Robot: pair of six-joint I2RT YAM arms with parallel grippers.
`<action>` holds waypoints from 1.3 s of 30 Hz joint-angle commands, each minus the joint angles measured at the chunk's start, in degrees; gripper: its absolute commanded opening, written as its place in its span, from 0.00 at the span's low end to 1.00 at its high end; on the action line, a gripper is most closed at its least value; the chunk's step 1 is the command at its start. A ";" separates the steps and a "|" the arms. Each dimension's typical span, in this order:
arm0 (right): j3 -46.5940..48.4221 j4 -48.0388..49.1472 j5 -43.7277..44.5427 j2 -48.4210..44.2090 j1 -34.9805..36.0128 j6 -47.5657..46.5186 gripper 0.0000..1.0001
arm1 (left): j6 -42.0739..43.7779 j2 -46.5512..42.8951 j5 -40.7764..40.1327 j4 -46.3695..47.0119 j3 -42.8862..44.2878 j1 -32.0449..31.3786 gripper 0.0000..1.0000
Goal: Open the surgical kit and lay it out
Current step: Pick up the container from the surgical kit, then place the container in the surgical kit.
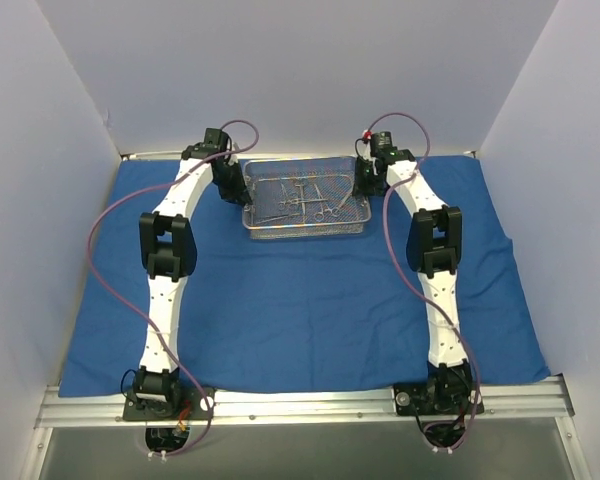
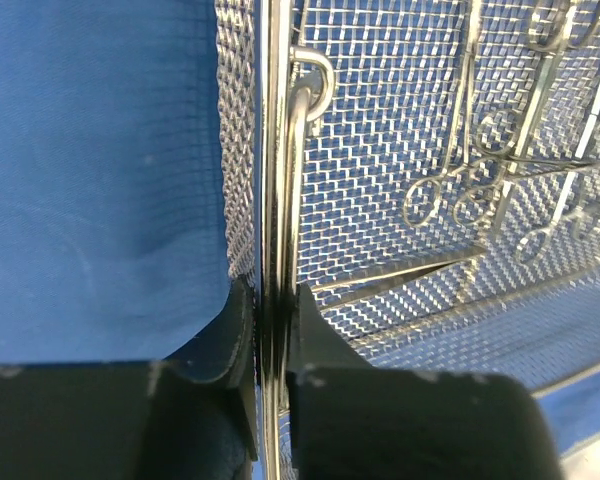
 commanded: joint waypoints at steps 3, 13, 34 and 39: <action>5.35 1.63 -4.26 -4.58 2.58 6.24 0.00 | -4.45 -5.10 2.53 2.34 5.06 0.88 0.02; 5.18 2.77 -3.73 -11.44 12.60 11.16 0.00 | -3.13 -16.44 -4.08 -2.68 -0.61 8.78 0.02; 9.83 6.37 -6.19 2.00 23.77 19.60 0.00 | 5.57 -14.43 -8.02 -9.36 -11.19 25.92 0.02; 10.98 6.20 -8.12 4.29 22.46 20.74 0.11 | 5.13 -10.12 -8.73 -10.93 -8.83 26.36 0.13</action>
